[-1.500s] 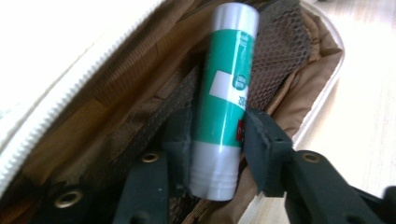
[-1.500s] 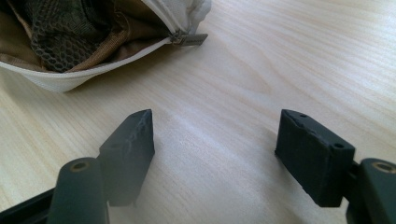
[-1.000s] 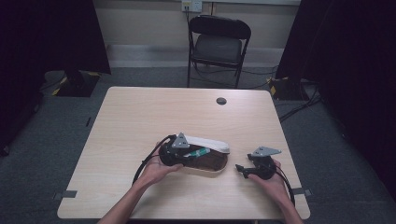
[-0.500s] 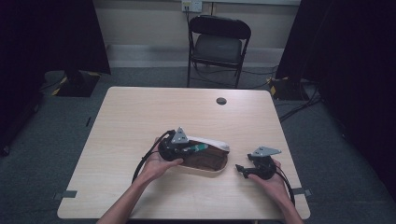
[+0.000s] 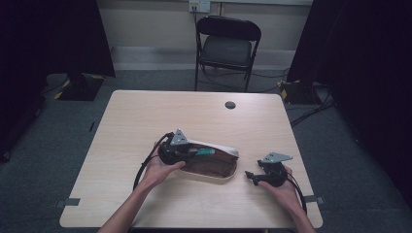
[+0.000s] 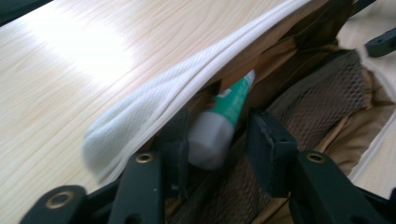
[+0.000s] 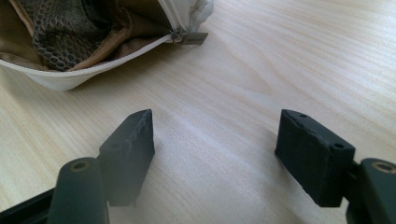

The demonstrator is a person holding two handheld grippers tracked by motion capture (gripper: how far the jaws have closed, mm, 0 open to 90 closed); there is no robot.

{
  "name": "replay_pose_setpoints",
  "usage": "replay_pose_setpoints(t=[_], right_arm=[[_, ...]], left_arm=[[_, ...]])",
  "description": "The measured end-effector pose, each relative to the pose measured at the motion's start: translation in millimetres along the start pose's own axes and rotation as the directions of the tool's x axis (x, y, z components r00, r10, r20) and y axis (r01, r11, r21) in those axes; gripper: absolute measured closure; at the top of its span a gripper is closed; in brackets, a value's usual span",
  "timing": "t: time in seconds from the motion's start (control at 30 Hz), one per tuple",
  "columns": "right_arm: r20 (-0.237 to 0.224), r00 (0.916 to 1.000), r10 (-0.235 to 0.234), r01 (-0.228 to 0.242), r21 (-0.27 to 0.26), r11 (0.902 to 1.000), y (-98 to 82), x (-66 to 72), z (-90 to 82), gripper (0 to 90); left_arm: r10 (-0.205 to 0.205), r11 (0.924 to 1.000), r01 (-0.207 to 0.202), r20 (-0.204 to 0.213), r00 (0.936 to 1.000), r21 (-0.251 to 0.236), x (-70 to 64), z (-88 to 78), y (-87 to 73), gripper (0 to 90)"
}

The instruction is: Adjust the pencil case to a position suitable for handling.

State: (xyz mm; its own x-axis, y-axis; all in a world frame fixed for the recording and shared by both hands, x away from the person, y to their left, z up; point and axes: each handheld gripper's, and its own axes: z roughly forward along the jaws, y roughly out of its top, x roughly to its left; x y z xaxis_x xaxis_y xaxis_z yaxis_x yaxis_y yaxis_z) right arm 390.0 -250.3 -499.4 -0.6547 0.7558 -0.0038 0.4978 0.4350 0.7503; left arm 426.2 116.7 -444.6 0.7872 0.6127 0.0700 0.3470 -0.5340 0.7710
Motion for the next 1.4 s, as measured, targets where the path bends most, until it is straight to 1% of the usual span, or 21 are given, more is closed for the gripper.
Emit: replay_pose_setpoints(t=[0.03,0.07,0.13,0.2,0.3,0.33,0.4,0.43,0.57,0.6,0.7,0.73,0.77,0.83,0.9,0.97,1.1,1.13,1.17,1.37,1.4], right_arm=[[-0.001,1.0000,-0.002,0.002,-0.001,1.0000,0.0,-0.1,0.1,27.0],[0.000,1.0000,-0.002,0.002,-0.001,1.0000,0.0,-0.1,0.1,27.0],[-0.001,1.0000,-0.002,0.002,-0.001,1.0000,0.0,-0.1,0.1,27.0],[-0.001,1.0000,-0.001,0.001,-0.001,1.0000,0.0,-0.1,0.1,26.9],[0.000,1.0000,0.001,-0.001,0.000,1.0000,0.0,0.0,0.0,26.9],[0.000,1.0000,-0.001,0.001,-0.001,1.0000,0.0,-0.1,0.1,27.0],[0.001,1.0000,-0.002,0.002,0.000,1.0000,0.0,0.0,0.0,27.0],[0.000,1.0000,-0.001,0.001,-0.001,1.0000,0.0,-0.1,0.1,26.9],[0.000,1.0000,0.001,-0.001,0.000,1.0000,0.0,0.0,0.0,26.9],[0.000,1.0000,-0.001,0.001,-0.001,1.0000,0.0,-0.1,0.1,27.0],[0.000,1.0000,0.001,-0.001,0.000,1.0000,0.0,0.0,0.0,27.0],[0.000,1.0000,0.001,-0.001,0.000,1.0000,0.0,0.0,0.0,27.0],[0.000,1.0000,-0.001,0.001,-0.001,1.0000,0.0,-0.1,0.1,27.0],[0.003,1.0000,0.001,-0.001,0.001,1.0000,0.0,0.2,-0.1,27.0],[0.004,1.0000,0.002,-0.002,0.001,1.0000,0.0,0.3,-0.1,27.0],[0.004,1.0000,0.003,-0.003,0.001,1.0000,0.0,0.4,-0.1,27.0],[0.004,1.0000,0.003,-0.003,0.001,1.0000,0.0,0.3,-0.1,27.0],[0.004,1.0000,0.003,-0.003,0.001,1.0000,0.0,0.3,-0.1,26.9],[0.004,1.0000,0.003,-0.003,0.001,1.0000,0.0,0.3,-0.1,27.0],[0.003,1.0000,0.003,-0.003,0.000,1.0000,0.0,0.2,0.0,27.0],[0.004,1.0000,0.003,-0.003,0.001,1.0000,0.0,0.2,-0.1,26.9]], left_arm=[[0.005,1.0000,-0.005,0.003,1.0000,-0.007,2.0,-1.1,-1.0,58.6],[-0.008,0.9999,0.008,-0.004,1.0000,-0.009,2.3,-2.4,-1.8,58.4],[-0.018,0.9997,0.018,0.004,0.9998,-0.014,5.2,-3.5,-3.8,57.5],[-0.025,0.9997,0.025,0.007,0.9997,-0.004,5.6,-4.6,-4.2,57.0],[-0.055,0.9983,0.056,0.035,0.9979,-0.019,6.1,-5.0,-4.2,54.5],[-0.081,0.9961,0.083,0.054,0.9953,-0.032,5.4,-4.9,-4.2,52.6],[-0.080,0.9963,0.081,0.065,0.9947,-0.028,6.2,-7.2,-3.3,48.7],[-0.091,0.9949,0.094,0.081,0.9925,-0.036,5.6,-7.6,-3.5,48.1],[-0.095,0.9942,0.101,0.126,0.9875,-0.038,4.6,-11.8,-4.2,45.7],[-0.093,0.9945,0.098,0.119,0.9885,-0.036,4.5,-13.7,-3.9,45.4],[-0.113,0.9912,0.121,0.138,0.9840,-0.053,6.0,-18.8,-4.2,42.8],[-0.124,0.9904,0.131,0.136,0.9830,-0.043,5.6,-21.2,-4.4,41.6],[-0.116,0.9913,0.123,0.132,0.9844,-0.046,6.3,-22.8,-5.1,41.2],[-0.125,0.9905,0.131,0.110,0.9860,-0.042,6.7,-25.4,-8.5,40.9],[-0.131,0.9898,0.136,0.117,0.9844,-0.041,6.8,-27.0,-10.7,38.9],[-0.127,0.9905,0.132,0.110,0.9857,-0.038,7.0,-31.3,-14.0,38.1],[-0.143,0.9880,0.148,0.105,0.9841,-0.044,9.9,-37.4,-19.3,35.4],[-0.139,0.9889,0.144,0.100,0.9852,-0.039,10.1,-39.2,-19.7,34.4],[-0.139,0.9882,0.145,0.112,0.9839,-0.049,10.2,-39.8,-20.7,33.4],[-0.126,0.9907,0.130,0.096,0.9874,-0.041,6.0,-48.3,-23.9,30.9],[-0.115,0.9924,0.118,0.084,0.9899,-0.036,6.0,-50.5,-24.6,30.4]])
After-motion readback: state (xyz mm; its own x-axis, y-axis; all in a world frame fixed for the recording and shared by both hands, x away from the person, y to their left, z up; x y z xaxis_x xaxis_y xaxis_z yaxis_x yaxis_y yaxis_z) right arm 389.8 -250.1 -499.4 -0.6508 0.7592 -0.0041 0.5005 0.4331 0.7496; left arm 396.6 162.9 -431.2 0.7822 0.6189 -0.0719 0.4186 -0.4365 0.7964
